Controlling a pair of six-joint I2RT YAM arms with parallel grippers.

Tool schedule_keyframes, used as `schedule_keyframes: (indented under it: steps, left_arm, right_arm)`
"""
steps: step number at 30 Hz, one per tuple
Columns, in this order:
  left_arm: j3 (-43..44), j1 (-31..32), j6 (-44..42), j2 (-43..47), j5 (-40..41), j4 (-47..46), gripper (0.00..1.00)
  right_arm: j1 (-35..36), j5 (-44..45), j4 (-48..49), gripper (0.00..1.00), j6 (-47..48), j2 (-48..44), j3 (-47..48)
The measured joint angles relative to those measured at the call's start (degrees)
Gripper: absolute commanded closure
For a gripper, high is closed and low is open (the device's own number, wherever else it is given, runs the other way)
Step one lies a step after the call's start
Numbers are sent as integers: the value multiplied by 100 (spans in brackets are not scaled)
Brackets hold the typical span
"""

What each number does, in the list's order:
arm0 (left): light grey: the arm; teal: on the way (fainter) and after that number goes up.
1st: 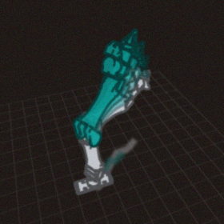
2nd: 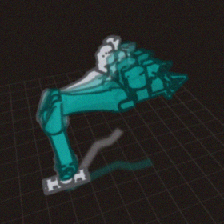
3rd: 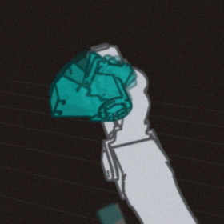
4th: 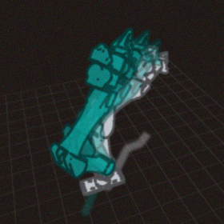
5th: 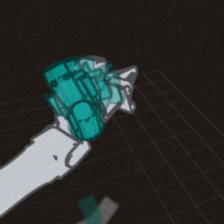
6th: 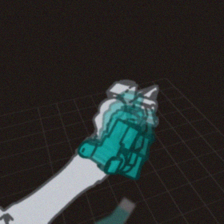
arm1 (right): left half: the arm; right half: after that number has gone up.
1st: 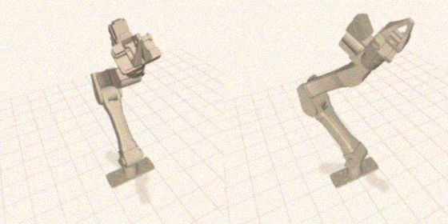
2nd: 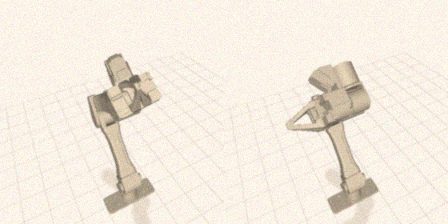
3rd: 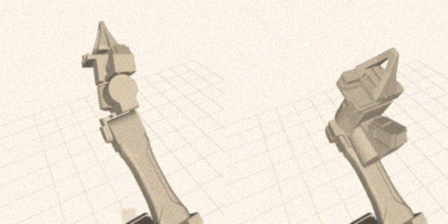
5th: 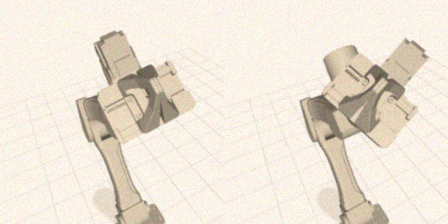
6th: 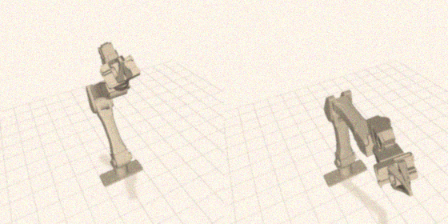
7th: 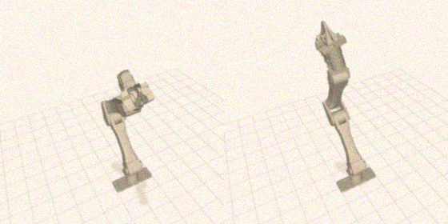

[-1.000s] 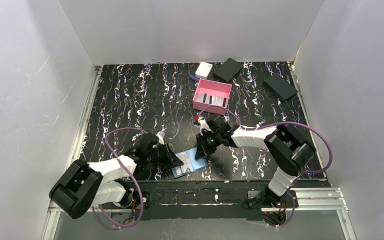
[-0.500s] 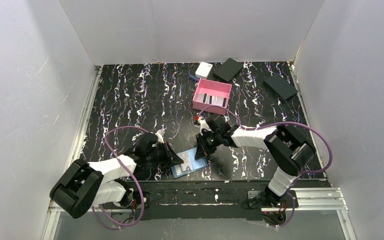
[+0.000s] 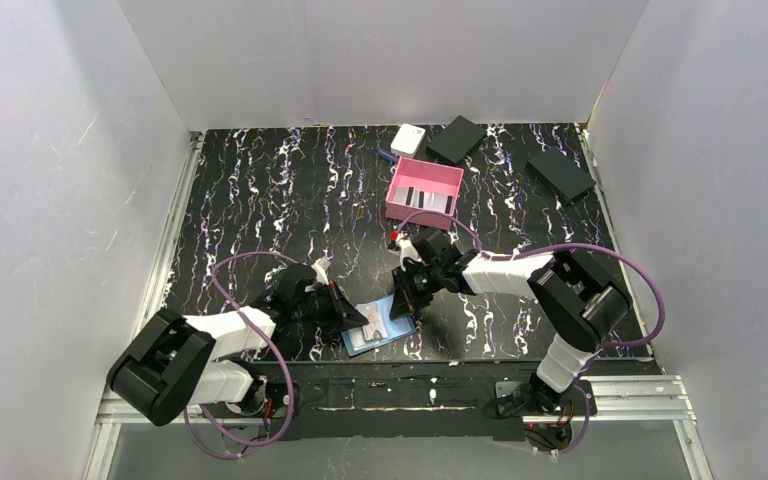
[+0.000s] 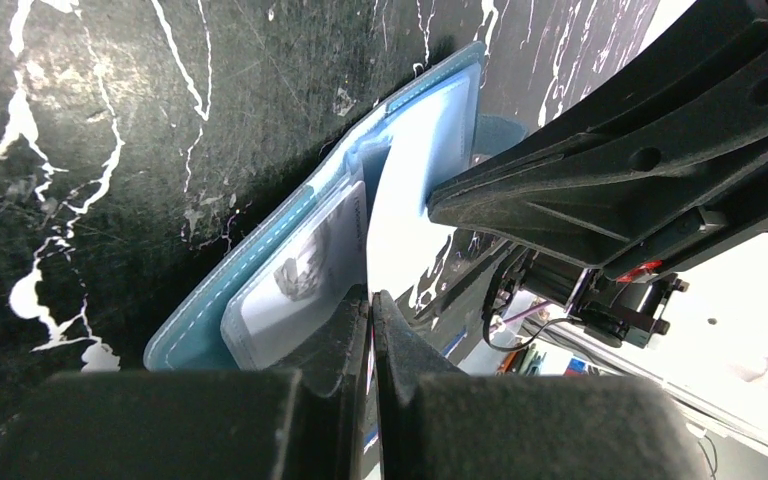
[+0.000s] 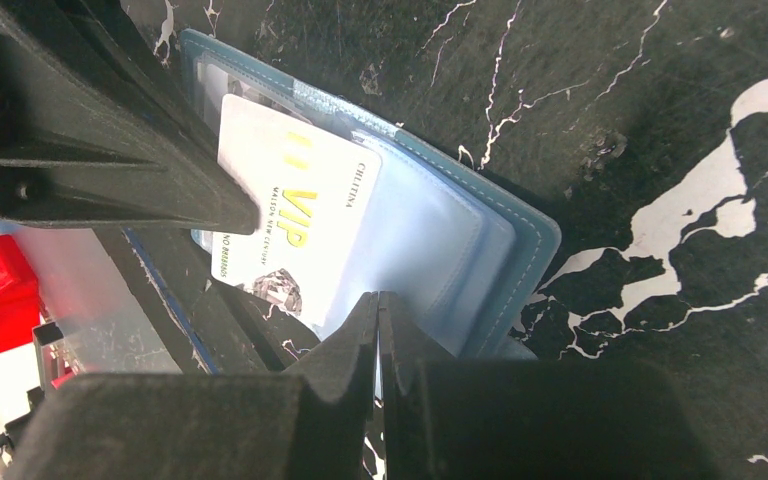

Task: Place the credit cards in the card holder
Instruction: Insert the credit card into the card holder.

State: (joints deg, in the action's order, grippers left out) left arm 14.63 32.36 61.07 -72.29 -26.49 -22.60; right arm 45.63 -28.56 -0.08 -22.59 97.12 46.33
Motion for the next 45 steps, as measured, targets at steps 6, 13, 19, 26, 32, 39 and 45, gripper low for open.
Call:
schedule_keyframes:
  steps: [6,13,19,26,32,39,45]
  left_arm:
    - [0,0,171,-187,-105,-282,100]
    - [0,7,332,-490,-236,-575,100]
    - [75,134,428,-709,-250,-718,100]
    - [240,323,610,-883,-109,-628,75]
    - [317,361,692,-563,53,-113,54]
    - [647,367,495,-103,308,993,40]
    - [1079,378,238,-49,565,1945,38]
  right_arm:
    - [-2,-4,9,90,-7,0,-4]
    - [-2,-4,6,90,-22,0,-4]
    - [0,71,-81,89,-49,-42,14]
    - [11,402,-725,80,-20,-130,265]
    - [-20,809,-1358,76,116,-328,417]
    - [-52,978,-1655,67,205,-452,416]
    - [-52,826,-1510,63,162,-450,414]
